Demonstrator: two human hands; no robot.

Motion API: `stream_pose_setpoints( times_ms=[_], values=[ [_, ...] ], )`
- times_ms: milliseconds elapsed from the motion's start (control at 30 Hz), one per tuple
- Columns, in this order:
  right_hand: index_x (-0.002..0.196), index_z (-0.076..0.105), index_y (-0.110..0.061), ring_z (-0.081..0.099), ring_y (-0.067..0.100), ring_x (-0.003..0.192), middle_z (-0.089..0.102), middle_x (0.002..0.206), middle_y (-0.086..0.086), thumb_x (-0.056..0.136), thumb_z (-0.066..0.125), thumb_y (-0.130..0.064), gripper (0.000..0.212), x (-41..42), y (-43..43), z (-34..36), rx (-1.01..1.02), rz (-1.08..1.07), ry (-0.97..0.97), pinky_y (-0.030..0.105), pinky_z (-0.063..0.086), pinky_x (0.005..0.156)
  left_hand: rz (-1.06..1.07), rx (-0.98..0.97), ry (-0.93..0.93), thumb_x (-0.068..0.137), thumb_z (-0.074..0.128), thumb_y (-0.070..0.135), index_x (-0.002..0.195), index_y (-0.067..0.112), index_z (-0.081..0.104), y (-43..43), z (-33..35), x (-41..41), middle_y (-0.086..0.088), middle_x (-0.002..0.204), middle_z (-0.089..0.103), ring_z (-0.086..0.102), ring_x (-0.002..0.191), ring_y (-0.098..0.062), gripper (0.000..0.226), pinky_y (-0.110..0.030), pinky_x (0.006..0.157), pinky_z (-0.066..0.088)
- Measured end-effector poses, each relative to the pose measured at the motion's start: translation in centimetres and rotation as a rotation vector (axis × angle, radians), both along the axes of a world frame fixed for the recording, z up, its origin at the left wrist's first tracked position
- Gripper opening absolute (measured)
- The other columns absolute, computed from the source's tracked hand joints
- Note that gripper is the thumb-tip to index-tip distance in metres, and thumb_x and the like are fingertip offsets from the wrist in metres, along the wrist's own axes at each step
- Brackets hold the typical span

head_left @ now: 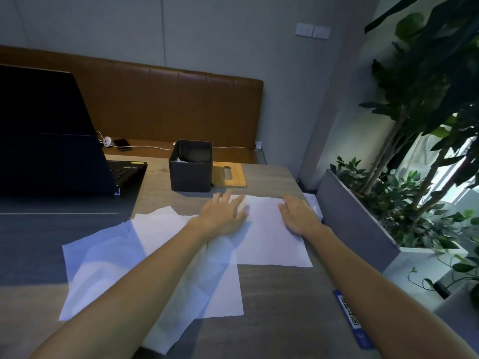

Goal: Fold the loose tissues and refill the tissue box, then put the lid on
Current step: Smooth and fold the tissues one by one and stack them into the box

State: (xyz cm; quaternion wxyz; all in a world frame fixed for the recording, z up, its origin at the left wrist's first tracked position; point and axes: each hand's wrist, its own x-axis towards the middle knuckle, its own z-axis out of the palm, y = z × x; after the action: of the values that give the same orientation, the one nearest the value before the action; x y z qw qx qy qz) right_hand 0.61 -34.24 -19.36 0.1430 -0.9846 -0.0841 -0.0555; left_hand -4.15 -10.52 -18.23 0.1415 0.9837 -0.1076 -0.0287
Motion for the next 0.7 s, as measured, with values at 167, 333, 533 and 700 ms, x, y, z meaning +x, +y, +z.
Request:
stream_pose_setpoints(
  times_ms=[167, 333, 533, 700],
  values=[
    [0.136, 0.052, -0.02, 0.056, 0.032, 0.121, 0.059, 0.137, 0.008, 0.101, 0.044, -0.034, 0.039, 1.0, 1.3, 0.8, -0.084, 0.03, 0.019, 0.045, 0.046, 0.106, 0.024, -0.015, 0.065, 0.108, 0.034, 0.035, 0.156, 0.025, 0.025, 1.0, 1.5, 3.8, -0.011, 0.153, 0.034, 0.027, 0.14, -0.039, 0.05, -0.054, 0.11, 0.032],
    [0.111, 0.064, -0.019, 0.059, 0.026, 0.097, 0.067, 0.109, 0.006, 0.09, 0.055, -0.031, 0.026, 2.2, 1.9, 1.3, -0.079, 0.037, 0.027, 0.036, 0.049, 0.083, 0.045, 0.061, 0.107, 0.104, 0.046, 0.034, 0.145, 0.028, 0.045, 2.2, 1.6, 5.8, -0.007, 0.136, 0.045, 0.039, 0.124, -0.03, 0.042, -0.048, 0.105, 0.041],
    [0.079, 0.063, -0.026, 0.059, 0.015, 0.077, 0.064, 0.078, -0.004, 0.086, 0.065, -0.024, 0.007, 2.4, 1.9, 1.5, 0.119, -0.007, 0.083, 0.024, 0.044, 0.062, 0.087, -0.009, 0.117, 0.098, 0.058, 0.043, 0.127, 0.02, 0.058, 2.4, 1.5, 5.9, -0.002, 0.114, 0.055, 0.05, 0.107, -0.024, 0.037, -0.041, 0.093, 0.051],
    [0.08, 0.06, -0.024, 0.061, 0.017, 0.077, 0.065, 0.078, -0.004, 0.088, 0.061, -0.021, 0.008, 1.1, 0.8, 2.1, 0.242, 0.021, -0.006, 0.039, 0.058, 0.075, 0.118, -0.072, -0.089, 0.099, 0.06, 0.032, 0.092, 0.012, 0.064, 1.9, 2.5, 4.8, -0.003, 0.107, 0.058, 0.05, 0.104, -0.026, 0.021, -0.041, 0.092, 0.045]
  ],
)
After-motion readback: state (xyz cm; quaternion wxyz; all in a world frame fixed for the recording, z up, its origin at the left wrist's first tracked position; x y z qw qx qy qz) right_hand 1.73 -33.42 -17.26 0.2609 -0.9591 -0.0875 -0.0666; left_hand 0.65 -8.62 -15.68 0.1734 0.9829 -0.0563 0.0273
